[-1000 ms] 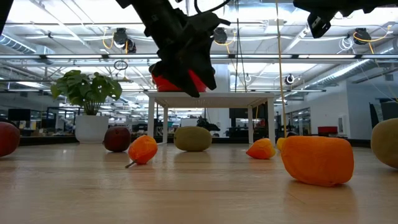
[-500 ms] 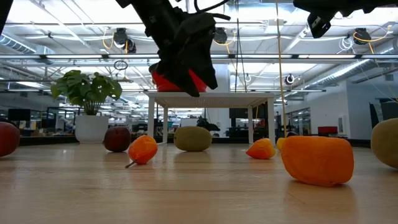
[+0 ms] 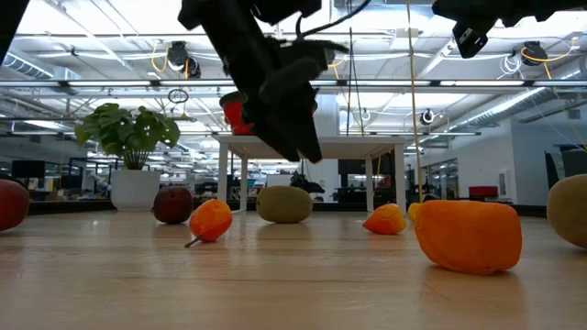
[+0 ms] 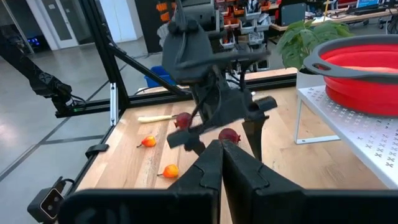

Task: Pick & Place Fruit
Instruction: Put the kiwi into the red strainer bowl on the shelf

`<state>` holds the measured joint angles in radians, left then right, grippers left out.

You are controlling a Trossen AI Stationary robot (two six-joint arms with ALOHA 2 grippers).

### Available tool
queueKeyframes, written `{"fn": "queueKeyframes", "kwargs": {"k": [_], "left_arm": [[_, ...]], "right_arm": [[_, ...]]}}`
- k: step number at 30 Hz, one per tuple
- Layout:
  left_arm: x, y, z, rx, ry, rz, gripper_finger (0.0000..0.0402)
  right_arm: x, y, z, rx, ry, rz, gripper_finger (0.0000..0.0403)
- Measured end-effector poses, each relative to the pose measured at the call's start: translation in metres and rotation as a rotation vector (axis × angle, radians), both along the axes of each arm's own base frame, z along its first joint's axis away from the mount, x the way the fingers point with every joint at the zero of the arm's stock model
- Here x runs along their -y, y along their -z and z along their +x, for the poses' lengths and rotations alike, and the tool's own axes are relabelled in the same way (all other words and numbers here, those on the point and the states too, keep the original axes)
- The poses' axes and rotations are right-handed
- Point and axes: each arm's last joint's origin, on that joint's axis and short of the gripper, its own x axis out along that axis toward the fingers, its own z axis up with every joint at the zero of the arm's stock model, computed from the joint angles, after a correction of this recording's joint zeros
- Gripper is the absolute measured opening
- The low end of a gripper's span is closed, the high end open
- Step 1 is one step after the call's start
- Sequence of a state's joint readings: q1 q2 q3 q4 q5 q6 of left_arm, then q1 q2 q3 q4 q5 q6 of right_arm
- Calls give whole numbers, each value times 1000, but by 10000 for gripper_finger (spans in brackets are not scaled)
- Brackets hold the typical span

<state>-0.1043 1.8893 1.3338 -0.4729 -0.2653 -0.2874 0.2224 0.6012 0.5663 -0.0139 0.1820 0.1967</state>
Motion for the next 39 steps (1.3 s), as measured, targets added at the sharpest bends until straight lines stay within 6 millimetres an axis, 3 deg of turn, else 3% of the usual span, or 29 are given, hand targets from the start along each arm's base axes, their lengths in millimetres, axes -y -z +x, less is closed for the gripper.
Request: {"fn": "queueKeyframes", "kwargs": {"k": [11, 28, 39], "left_arm": [[-6, 29, 4, -106, 13, 56, 350], [-23, 48, 10, -148, 18, 78, 349], [-22, 52, 10, -157, 20, 79, 348]], "right_arm": [[0, 1, 2, -8, 0, -2, 4], [-1, 2, 4, -15, 0, 0, 4], [-1, 2, 4, -13, 0, 1, 4]]}}
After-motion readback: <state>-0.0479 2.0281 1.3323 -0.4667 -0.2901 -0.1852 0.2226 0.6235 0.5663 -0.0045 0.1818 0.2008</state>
